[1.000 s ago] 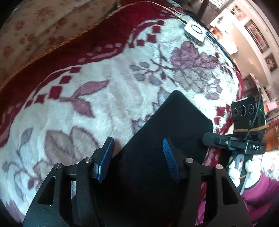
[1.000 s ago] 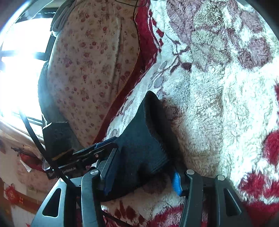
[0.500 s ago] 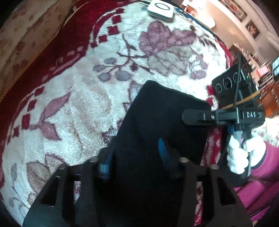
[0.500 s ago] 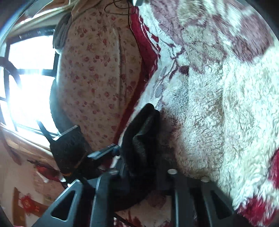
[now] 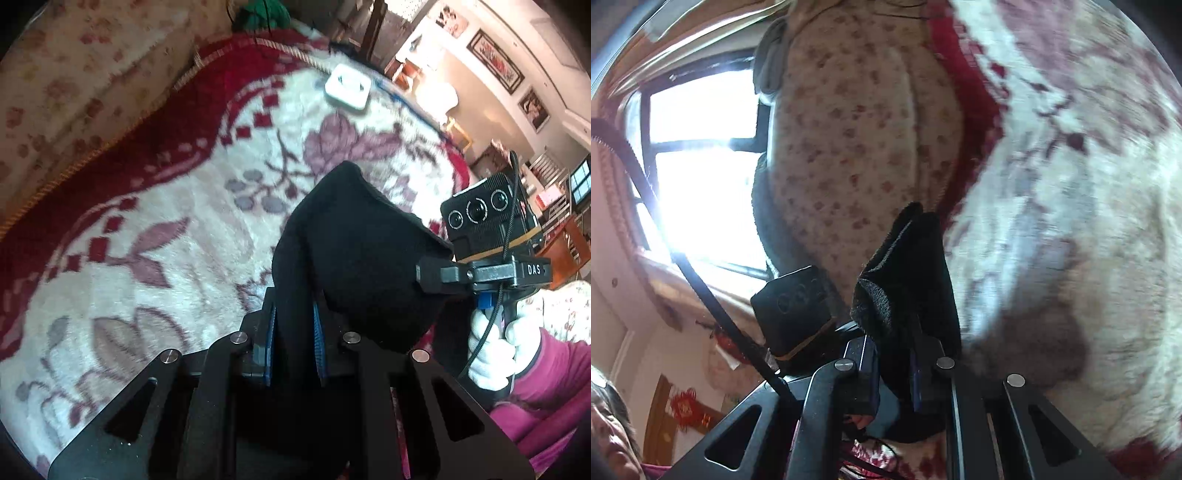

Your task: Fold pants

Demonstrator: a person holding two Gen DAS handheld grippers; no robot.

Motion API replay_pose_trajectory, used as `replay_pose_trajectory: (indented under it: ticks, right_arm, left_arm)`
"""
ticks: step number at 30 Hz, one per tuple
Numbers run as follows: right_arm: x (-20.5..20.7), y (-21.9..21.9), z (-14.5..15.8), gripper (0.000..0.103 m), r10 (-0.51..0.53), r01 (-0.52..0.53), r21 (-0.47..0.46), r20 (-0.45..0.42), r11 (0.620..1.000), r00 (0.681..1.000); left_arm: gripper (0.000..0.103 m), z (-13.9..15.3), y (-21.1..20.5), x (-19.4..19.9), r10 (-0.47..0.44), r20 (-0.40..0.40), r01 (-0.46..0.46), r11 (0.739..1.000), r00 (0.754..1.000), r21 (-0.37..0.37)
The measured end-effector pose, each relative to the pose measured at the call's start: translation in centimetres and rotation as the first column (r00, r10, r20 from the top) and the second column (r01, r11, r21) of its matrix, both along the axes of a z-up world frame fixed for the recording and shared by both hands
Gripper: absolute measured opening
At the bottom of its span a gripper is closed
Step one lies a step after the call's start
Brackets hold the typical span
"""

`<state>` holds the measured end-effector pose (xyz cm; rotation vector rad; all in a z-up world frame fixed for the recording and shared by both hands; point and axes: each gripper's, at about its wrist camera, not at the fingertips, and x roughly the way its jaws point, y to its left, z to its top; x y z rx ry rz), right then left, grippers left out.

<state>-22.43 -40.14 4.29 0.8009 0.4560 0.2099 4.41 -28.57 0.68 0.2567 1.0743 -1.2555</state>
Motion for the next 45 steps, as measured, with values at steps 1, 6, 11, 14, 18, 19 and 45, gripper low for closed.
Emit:
replay_pose_trajectory:
  ticks: [1,6,11,14,18,19,45]
  right_arm:
    - [0.2,0.7,0.5,0.012,0.017,-0.017,-0.009,0.007,1.0,1.0]
    - [2.0,4.8,2.4,0.012,0.119,-0.117,-0.052,0.025,0.992,0.993]
    - [4.5,9.9,2.8,0.012,0.231,-0.23,-0.094,0.003,0.969,0.973]
    - [5.9,12.5,2.1,0.012,0.288,-0.289,-0.101,-0.027,0.952,0.957]
    - [8.1,15.9,-0.3,0.012,0.363,-0.371,-0.098,-0.091,0.923,0.927]
    - [8.7,16.7,-1.0,0.012,0.379,-0.39,-0.097,-0.111,0.916,0.919]
    - [12.5,19.6,-4.5,0.048,0.297,-0.407,-0.343,-0.33,0.846,0.896]
  left_arm:
    - [0.016,0.6,0.7,0.0,0.009,0.002,-0.009,1.0,1.0,-0.014]
    - [0.016,3.6,4.6,-0.2,0.059,0.014,-0.057,0.996,0.998,-0.074]
    - [0.016,5.0,9.9,-0.4,0.14,0.03,-0.136,0.985,0.99,-0.105]
    - [0.016,4.6,13.6,-0.2,0.205,0.01,-0.203,0.973,0.979,-0.11]
    - [0.016,2.9,18.0,0.0,0.31,-0.009,-0.309,0.948,0.951,-0.075]
    - [0.016,2.2,19.2,0.1,0.339,-0.02,-0.34,0.938,0.941,-0.064]
    - [0.016,1.4,31.0,-6.4,0.641,-0.068,-0.645,0.761,0.764,-0.069]
